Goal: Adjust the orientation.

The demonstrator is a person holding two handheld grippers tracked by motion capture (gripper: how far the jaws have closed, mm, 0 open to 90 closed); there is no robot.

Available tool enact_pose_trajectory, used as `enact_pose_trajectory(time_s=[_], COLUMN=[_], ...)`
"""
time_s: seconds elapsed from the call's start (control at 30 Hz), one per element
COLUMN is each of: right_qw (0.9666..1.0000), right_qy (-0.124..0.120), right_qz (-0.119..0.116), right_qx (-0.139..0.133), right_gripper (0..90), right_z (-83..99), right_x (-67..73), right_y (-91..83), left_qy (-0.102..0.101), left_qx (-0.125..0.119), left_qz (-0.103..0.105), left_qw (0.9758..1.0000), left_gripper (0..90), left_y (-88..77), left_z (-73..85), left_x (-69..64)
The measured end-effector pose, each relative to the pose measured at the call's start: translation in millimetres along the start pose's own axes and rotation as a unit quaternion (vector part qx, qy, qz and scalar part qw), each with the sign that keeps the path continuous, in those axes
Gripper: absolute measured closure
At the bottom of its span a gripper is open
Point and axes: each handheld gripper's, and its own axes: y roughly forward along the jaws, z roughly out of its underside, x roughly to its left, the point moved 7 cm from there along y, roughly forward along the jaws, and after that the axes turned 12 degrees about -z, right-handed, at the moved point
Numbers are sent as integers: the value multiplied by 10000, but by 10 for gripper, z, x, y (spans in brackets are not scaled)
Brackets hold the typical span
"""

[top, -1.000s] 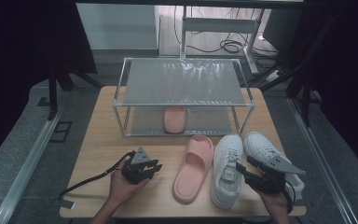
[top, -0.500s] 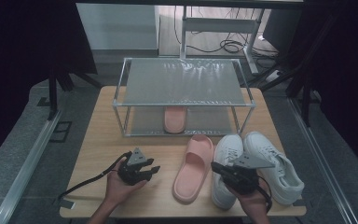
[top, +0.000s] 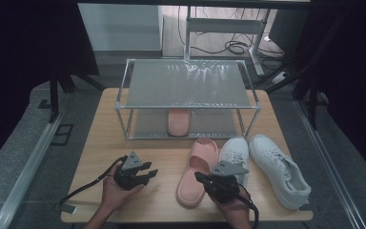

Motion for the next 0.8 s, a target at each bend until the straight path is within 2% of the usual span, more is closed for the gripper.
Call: enact_pose_trajectory(time_s=[0.03, 0.13, 0.2, 0.37, 0.47, 0.5, 0.53, 0.6, 0.67, 0.73, 0.77, 0.8], right_qw=[10000, 9999, 9998, 9993, 9992, 9992, 9991, 9990, 9986, 9981, 9977, 9975], right_qy=[0, 10, 18, 324, 312, 312, 304, 298, 334, 358, 366, 380], right_qz=[0, 117, 152, 204, 222, 222, 195, 203, 210, 235, 243, 253], right_qx=[0, 84, 87, 33, -93, -93, -216, -247, -350, -446, -519, -548], right_gripper=[899, 842, 833, 785, 780, 780, 774, 774, 772, 769, 758, 753], right_z=[0, -89, -112, -192, -186, -186, -169, -154, -124, -95, -65, -48], right_x=[0, -149, -198, -466, -472, -472, -455, -455, -468, -491, -516, -530], right_y=[0, -42, -54, -112, -169, -169, -215, -244, -301, -366, -439, -476], left_qy=[0, -8, -5, -17, -86, -146, -212, -173, -17, 59, 172, 172], left_qx=[0, 4, 10, 15, -32, -46, -34, 16, 50, -16, -43, -43], left_qz=[0, -9, -6, 32, 82, 168, 293, 287, 232, 333, 356, 356], left_qw=[10000, 10000, 10000, 10000, 9999, 9997, 9993, 9994, 9997, 9994, 9992, 9992], left_gripper=[595, 595, 595, 596, 628, 628, 671, 721, 744, 775, 786, 788], left_y=[0, 10, 16, 34, 33, 38, 66, 89, 131, 156, 181, 181], left_z=[0, 0, 2, 10, -6, -14, -21, -21, -52, -122, -198, -198], left_x=[0, 6, 4, -23, -42, -61, -99, -118, -185, -285, -375, -375])
